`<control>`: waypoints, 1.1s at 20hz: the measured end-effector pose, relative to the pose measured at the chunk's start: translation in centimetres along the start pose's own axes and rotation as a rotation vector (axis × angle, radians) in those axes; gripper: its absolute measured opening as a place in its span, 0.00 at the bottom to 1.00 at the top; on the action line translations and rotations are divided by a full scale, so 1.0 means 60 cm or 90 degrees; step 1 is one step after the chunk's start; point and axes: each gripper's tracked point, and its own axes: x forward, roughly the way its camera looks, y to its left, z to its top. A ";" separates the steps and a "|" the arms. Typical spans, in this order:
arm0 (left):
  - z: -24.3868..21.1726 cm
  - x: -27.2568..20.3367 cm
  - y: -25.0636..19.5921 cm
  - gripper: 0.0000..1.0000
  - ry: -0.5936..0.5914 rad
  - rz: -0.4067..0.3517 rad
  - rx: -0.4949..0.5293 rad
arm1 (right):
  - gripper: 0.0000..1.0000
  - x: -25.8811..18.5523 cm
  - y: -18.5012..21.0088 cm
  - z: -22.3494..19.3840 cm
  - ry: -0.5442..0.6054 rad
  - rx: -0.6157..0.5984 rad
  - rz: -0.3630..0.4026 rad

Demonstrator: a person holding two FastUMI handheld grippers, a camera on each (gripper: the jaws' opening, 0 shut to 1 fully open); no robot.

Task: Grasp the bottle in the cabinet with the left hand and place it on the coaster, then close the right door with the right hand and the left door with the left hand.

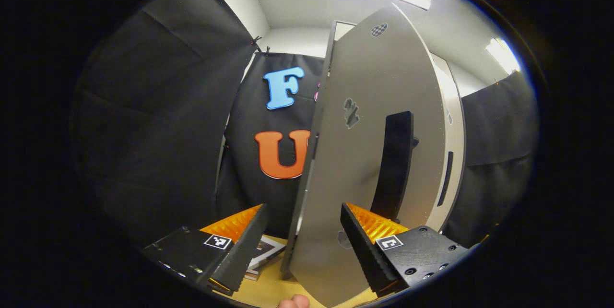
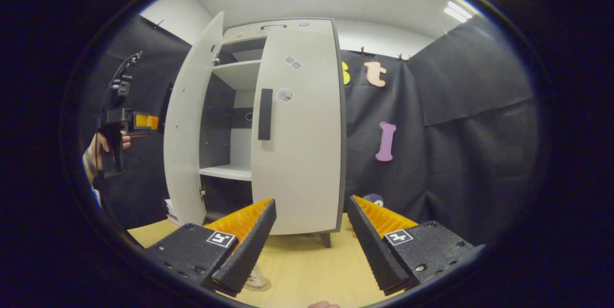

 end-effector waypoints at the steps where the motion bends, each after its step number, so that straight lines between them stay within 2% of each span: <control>1: -0.002 0.008 -0.010 0.93 -0.005 -0.004 -0.001 | 0.98 0.003 -0.005 0.002 0.001 0.001 -0.005; 4: -0.015 0.029 -0.029 0.95 -0.005 -0.012 0.000 | 0.98 -0.003 -0.016 0.012 -0.006 0.002 -0.022; 5: -0.019 0.033 -0.026 0.99 -0.001 -0.007 0.003 | 0.98 -0.009 -0.016 0.010 -0.008 0.001 -0.026; 6: -0.021 0.034 -0.022 0.99 -0.002 -0.002 0.006 | 0.94 -0.011 -0.017 0.011 -0.008 0.001 -0.030; 7: -0.018 0.032 -0.016 0.95 -0.006 0.005 0.007 | 0.98 -0.012 -0.020 0.011 -0.006 0.002 -0.035; 9: -0.008 0.025 -0.007 0.95 -0.017 0.014 0.005 | 0.98 -0.013 -0.020 0.008 -0.002 0.003 -0.040; 10: -0.003 0.020 -0.002 0.99 -0.022 0.018 0.005 | 0.98 -0.012 -0.020 0.006 0.001 0.004 -0.042; 11: 0.001 0.013 0.002 0.95 -0.027 0.019 0.009 | 0.98 -0.012 -0.020 0.004 0.004 0.007 -0.043; 12: 0.005 0.004 0.006 0.94 -0.031 0.020 0.014 | 0.98 -0.010 -0.018 0.001 0.008 0.010 -0.041; 13: 0.005 -0.005 0.012 0.99 -0.029 0.027 0.020 | 0.98 -0.009 -0.016 -0.002 0.011 0.015 -0.038; 16: -0.003 -0.036 0.015 0.99 -0.029 0.039 0.033 | 0.98 -0.002 -0.009 -0.006 0.011 0.023 -0.031; 17: -0.013 -0.046 0.012 0.95 -0.021 0.040 0.038 | 0.98 0.003 -0.006 -0.010 0.016 0.017 -0.026; 18: -0.026 -0.060 0.007 0.99 -0.009 0.042 0.044 | 0.98 0.007 -0.008 -0.012 0.021 0.013 -0.030; 19: -0.041 -0.073 0.002 0.99 -0.003 0.043 0.049 | 0.98 0.006 -0.007 -0.007 0.019 0.015 -0.029; 20: -0.056 -0.087 -0.010 0.90 0.001 0.042 0.049 | 0.98 0.006 -0.005 -0.002 0.013 0.019 -0.026; 22: -0.084 -0.119 -0.042 0.94 0.010 0.027 0.048 | 0.94 0.010 -0.003 0.010 0.002 0.024 -0.021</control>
